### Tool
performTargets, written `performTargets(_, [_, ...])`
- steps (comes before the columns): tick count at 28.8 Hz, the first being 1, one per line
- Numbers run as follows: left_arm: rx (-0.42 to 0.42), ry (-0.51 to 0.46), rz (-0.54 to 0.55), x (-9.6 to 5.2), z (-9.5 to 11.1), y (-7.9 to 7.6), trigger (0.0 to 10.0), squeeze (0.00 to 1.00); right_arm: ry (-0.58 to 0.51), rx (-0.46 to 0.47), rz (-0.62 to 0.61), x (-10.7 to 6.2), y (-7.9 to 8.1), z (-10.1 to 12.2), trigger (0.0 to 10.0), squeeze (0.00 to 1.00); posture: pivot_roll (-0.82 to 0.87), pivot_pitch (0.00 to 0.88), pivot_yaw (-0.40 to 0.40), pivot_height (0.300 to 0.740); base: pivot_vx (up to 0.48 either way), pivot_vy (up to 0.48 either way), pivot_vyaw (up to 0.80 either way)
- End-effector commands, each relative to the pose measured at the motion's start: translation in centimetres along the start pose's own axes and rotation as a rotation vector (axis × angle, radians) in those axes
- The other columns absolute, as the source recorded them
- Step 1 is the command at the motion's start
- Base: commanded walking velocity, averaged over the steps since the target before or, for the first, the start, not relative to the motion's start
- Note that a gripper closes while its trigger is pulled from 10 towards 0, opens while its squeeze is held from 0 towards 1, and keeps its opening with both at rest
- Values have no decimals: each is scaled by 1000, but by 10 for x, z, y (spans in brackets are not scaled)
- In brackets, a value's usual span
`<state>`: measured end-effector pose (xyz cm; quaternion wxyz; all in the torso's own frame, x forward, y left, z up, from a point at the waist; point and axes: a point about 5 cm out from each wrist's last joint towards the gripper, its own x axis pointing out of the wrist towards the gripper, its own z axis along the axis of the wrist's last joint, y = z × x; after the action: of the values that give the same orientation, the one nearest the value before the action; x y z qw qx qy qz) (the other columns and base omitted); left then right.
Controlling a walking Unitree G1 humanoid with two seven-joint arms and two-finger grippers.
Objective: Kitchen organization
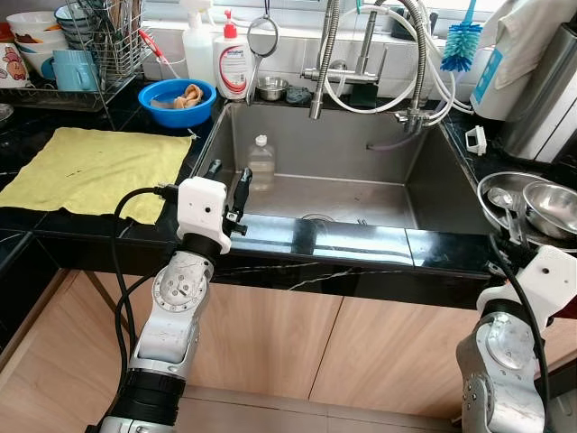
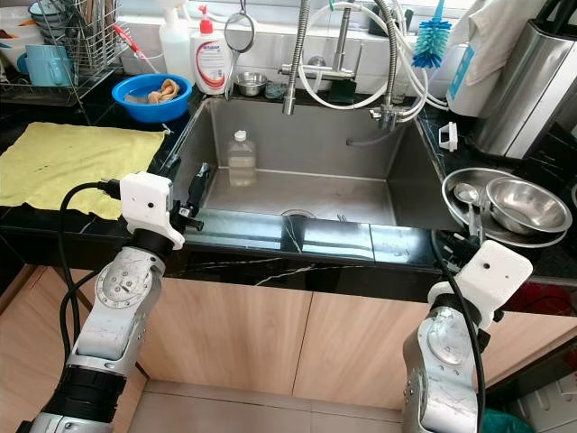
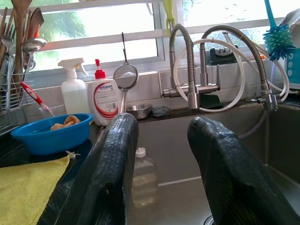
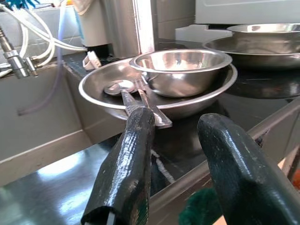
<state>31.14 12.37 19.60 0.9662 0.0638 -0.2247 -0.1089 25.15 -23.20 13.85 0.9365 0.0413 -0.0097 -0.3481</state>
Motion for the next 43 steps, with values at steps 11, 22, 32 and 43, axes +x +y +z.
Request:
performTargets(11, [23,-1,-15,1,2,-2,10000,0,18,2,-19,1,-3,-3,0,0,29,0,-46,740,0,0,0])
performTargets(22, [24,0,-17,1,2,-2,10000,0,21,7,-13,1,-2,-3,0,0,31,0,-46,740,0,0,0])
performTargets(32, [28,-1,-14,1,2,-2,10000,0,-24,6,35,0,6,5,0,0,30,0,-45,740,0,0,0])
performTargets(43, [28,-1,-9,1,2,-2,10000,0,-185,-7,223,-7,35,33,10000,0,33,0,-49,740,0,0,0])
